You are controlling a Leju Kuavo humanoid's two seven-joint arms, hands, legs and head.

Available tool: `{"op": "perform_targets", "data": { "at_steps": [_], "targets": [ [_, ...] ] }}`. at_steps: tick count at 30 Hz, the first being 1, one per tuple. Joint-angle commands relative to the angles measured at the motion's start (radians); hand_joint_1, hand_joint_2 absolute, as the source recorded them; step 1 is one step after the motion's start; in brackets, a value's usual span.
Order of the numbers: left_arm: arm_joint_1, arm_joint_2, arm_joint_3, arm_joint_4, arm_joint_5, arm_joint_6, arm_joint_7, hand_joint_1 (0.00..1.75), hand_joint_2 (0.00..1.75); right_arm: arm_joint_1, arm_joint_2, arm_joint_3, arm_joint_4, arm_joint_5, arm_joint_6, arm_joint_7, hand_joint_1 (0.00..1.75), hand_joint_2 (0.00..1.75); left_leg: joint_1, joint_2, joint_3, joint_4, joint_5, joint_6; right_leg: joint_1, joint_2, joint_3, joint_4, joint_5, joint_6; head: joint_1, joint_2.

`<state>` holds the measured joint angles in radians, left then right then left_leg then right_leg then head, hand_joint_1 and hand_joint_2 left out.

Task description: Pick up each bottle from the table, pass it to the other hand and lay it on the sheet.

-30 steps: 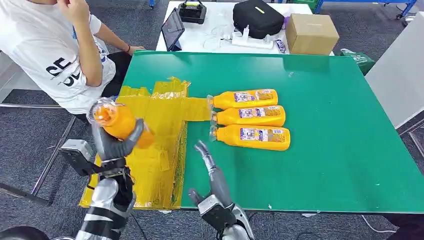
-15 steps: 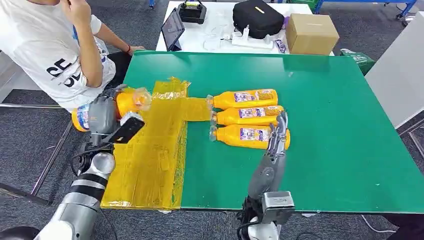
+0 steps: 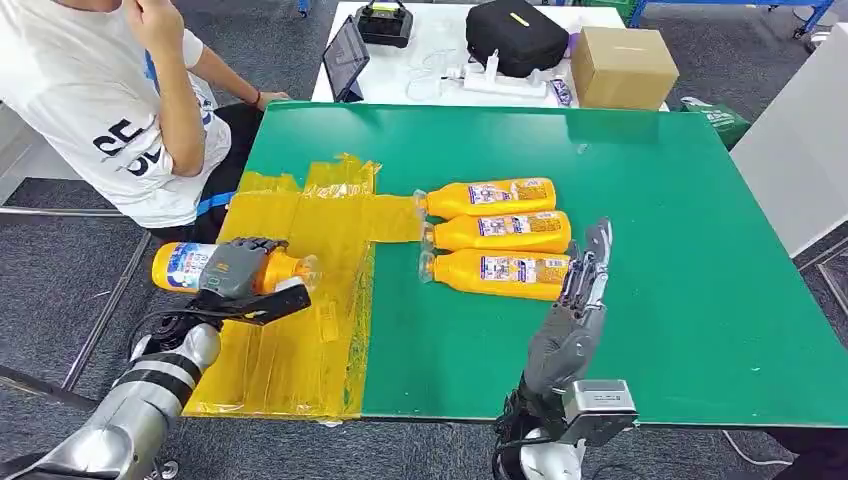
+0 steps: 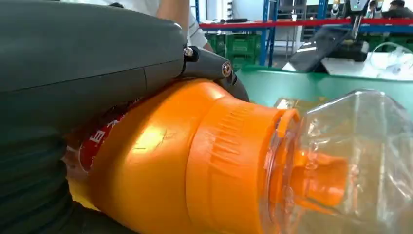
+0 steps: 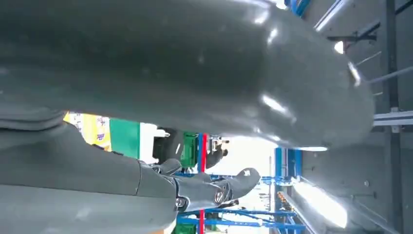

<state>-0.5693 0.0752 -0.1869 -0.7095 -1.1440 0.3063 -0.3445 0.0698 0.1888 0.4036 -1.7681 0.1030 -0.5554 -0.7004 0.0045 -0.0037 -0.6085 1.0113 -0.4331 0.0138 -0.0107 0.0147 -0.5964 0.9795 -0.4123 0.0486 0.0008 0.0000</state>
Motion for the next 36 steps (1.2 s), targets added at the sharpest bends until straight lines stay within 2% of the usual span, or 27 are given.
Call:
{"op": "perform_targets", "data": {
  "at_steps": [1,9,10,11,12,13,14,16,17,23,30,32,35,36],
  "targets": [
    [0.005,0.042,-0.034,0.073,0.034,-0.056,-0.050,1.75,1.75,0.000,0.007,-0.062,0.070,-0.016,0.048,0.002,0.00,0.00,0.000,0.000,0.003,-0.001,-0.001,0.000,0.001,0.000,0.003,-0.001,0.000,-0.001,0.000,0.000],
    [0.090,0.042,-0.009,0.021,0.159,-0.192,-0.136,1.75,1.75,-0.024,0.032,-0.073,0.183,-0.010,0.117,0.002,0.00,0.00,0.000,0.002,0.005,-0.002,-0.001,0.000,0.001,0.001,0.005,-0.002,0.000,-0.001,0.000,0.000],
    [0.104,0.045,-0.014,0.006,0.168,-0.204,-0.145,1.54,1.75,-0.028,0.038,-0.080,0.202,-0.007,0.125,0.002,0.00,0.00,0.000,0.002,0.005,-0.002,-0.001,-0.001,0.000,0.001,0.005,-0.002,0.000,-0.001,0.000,0.000],
    [0.123,0.045,-0.008,-0.009,0.199,-0.232,-0.165,0.17,1.75,-0.031,0.042,-0.084,0.225,-0.011,0.135,0.002,0.00,0.00,0.000,0.004,0.008,-0.003,-0.001,-0.001,0.001,0.002,0.007,-0.003,0.000,-0.002,0.000,0.000],
    [0.140,0.053,-0.015,-0.027,0.216,-0.258,-0.177,0.05,1.75,-0.038,0.045,-0.088,0.249,-0.009,0.142,0.002,0.00,0.00,0.000,0.004,0.007,-0.003,-0.001,-0.001,0.000,0.003,0.007,-0.003,0.000,-0.001,0.000,0.000],
    [0.157,0.052,-0.006,-0.047,0.247,-0.274,-0.196,0.09,1.75,-0.041,0.048,-0.091,0.263,-0.009,0.150,0.002,0.00,0.00,0.000,0.003,0.007,-0.003,-0.001,-0.001,0.000,0.002,0.007,-0.003,0.000,-0.001,0.000,0.000],
    [0.176,0.047,0.002,-0.069,0.270,-0.277,-0.209,0.00,1.75,-0.044,0.051,-0.094,0.276,-0.008,0.153,0.002,0.00,0.00,0.000,0.002,0.007,-0.003,-0.001,0.000,0.000,0.002,0.007,-0.002,0.000,-0.001,0.000,0.000],
    [0.202,0.051,-0.013,-0.116,0.285,-0.294,-0.215,0.00,1.75,-0.048,0.056,-0.099,0.298,-0.009,0.161,0.002,0.00,0.00,0.000,0.002,0.008,-0.002,-0.001,0.000,0.000,0.002,0.007,-0.002,0.000,-0.001,0.000,0.000],
    [0.214,0.057,-0.026,-0.142,0.292,-0.306,-0.210,0.00,0.00,-0.051,0.060,-0.104,0.313,-0.009,0.162,0.002,0.00,0.00,-0.001,0.002,0.008,-0.003,-0.001,0.000,0.000,0.001,0.008,-0.002,0.000,-0.001,0.000,0.000],
    [0.213,0.054,-0.030,-0.150,0.295,-0.313,-0.201,0.00,0.00,-0.049,0.061,-0.110,0.318,-0.014,0.166,0.002,0.00,0.00,0.000,-0.001,0.009,-0.002,-0.001,-0.001,0.000,-0.001,0.010,-0.002,-0.001,-0.002,0.000,0.000],
    [0.258,0.067,-0.058,-0.228,0.407,-0.389,-0.194,0.00,0.00,-0.060,0.082,-0.141,0.376,-0.005,0.187,0.002,0.00,0.00,0.001,0.000,0.009,-0.002,0.000,-0.001,0.001,0.000,0.009,-0.002,0.000,-0.002,0.000,0.000],
    [0.268,0.055,-0.036,-0.246,0.469,-0.422,-0.205,0.00,0.00,-0.062,0.084,-0.143,0.385,-0.004,0.187,0.002,0.00,0.00,0.000,-0.001,0.007,-0.002,0.000,-0.001,0.000,-0.001,0.008,0.000,0.000,-0.001,0.000,0.000],
    [0.283,0.002,0.017,-0.301,0.540,-0.401,-0.209,0.00,0.00,-0.064,0.085,-0.137,0.396,0.001,0.190,0.004,0.00,0.00,0.000,-0.001,0.007,-0.002,0.000,-0.001,0.000,-0.002,0.008,-0.001,0.000,-0.001,0.000,0.000],
    [0.291,-0.046,0.077,-0.336,0.607,-0.367,-0.210,0.00,0.00,-0.062,0.083,-0.131,0.395,0.020,0.184,0.010,0.00,0.00,0.001,0.000,0.010,-0.002,-0.001,-0.001,0.002,-0.002,0.011,-0.002,-0.001,-0.002,0.000,0.000]
  ]
}}
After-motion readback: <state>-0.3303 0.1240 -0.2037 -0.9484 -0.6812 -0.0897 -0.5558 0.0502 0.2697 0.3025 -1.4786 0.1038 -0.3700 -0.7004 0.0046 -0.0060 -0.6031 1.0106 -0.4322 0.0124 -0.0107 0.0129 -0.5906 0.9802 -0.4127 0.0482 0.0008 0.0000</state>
